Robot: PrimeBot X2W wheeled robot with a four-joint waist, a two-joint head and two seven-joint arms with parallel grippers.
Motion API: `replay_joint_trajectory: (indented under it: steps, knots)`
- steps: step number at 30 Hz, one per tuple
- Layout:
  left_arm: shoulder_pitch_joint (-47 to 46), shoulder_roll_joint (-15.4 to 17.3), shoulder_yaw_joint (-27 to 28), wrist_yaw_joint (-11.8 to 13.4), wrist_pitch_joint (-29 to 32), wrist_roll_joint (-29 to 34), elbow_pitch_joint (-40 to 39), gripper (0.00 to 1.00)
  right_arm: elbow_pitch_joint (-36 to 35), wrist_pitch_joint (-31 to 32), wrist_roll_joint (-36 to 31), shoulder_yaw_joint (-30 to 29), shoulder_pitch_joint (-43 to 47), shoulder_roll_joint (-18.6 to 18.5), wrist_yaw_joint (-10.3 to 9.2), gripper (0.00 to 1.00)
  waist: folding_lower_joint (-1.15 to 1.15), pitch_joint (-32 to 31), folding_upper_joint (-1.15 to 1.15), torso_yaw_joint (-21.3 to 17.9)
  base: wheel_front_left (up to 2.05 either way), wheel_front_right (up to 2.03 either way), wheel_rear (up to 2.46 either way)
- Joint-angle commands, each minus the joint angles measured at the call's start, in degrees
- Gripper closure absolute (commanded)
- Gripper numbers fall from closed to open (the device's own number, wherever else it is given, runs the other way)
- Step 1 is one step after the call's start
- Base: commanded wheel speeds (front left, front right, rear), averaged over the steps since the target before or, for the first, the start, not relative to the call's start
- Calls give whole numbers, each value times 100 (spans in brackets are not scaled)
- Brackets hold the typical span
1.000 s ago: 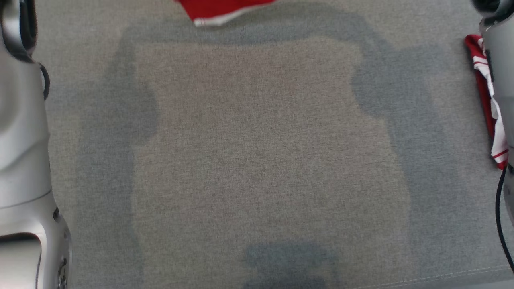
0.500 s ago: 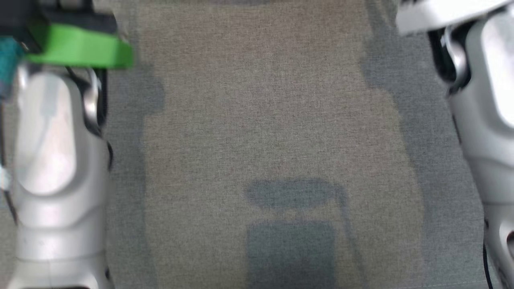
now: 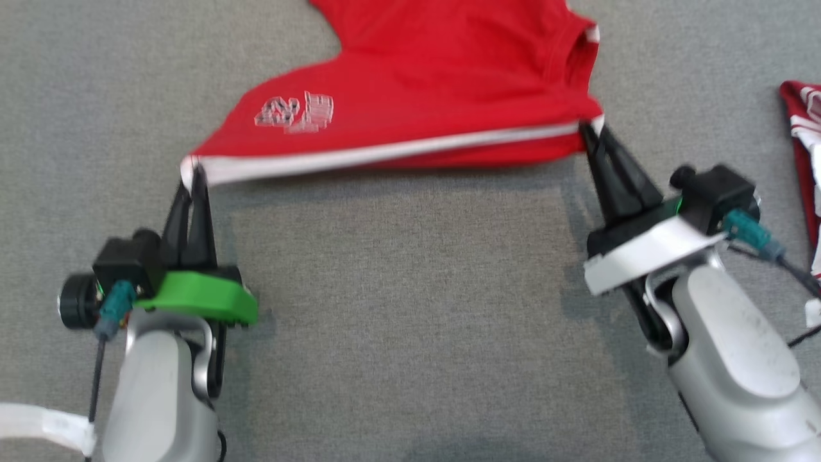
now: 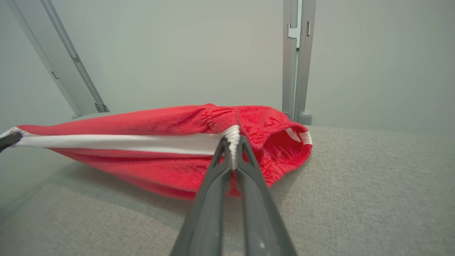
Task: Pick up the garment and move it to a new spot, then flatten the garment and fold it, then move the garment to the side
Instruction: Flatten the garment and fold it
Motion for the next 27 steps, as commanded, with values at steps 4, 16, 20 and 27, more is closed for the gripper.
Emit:
replay_joint_trajectory:
  steps: [4,16,20,27]
  knots:
    - [625,31,17,10,5,-153,91,100,105,-16,96,-36,609,73,-12,100,0,-722,0,31,0,0,0]
    - [2037,30,249,58,5,-332,202,100,300,-16,284,712,1857,161,-12,100,0,-1693,0,-27,0,0,0]
    - [2456,29,281,106,5,-374,240,100,341,-16,374,1016,2255,101,-11,100,0,-1966,0,-37,0,0,0]
    - [2974,28,365,118,5,-290,324,100,300,-16,537,1405,2634,-85,-11,100,0,-2101,0,-28,0,0,0]
